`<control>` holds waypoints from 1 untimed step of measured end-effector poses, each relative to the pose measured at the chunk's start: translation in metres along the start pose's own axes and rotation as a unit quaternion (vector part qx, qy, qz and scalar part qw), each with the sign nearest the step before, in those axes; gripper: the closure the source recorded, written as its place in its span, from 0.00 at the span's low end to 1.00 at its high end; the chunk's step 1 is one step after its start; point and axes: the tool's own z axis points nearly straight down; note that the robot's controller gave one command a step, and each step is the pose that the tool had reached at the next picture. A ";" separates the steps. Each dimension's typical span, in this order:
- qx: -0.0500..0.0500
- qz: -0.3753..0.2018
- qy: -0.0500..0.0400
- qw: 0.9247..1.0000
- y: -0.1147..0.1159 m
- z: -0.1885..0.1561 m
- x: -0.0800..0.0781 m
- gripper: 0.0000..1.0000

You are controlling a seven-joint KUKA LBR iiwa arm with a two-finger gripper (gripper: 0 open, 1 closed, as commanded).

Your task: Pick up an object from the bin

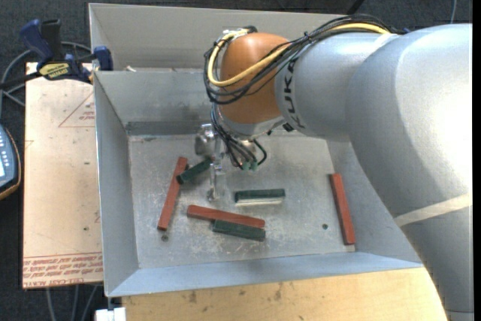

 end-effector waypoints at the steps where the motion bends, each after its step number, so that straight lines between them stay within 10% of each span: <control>1: 0.000 0.002 -0.001 1.000 -0.002 -0.005 -0.001 1.00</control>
Offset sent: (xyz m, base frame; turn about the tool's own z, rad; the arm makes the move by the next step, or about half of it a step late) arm 0.0000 0.0000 0.0000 0.0000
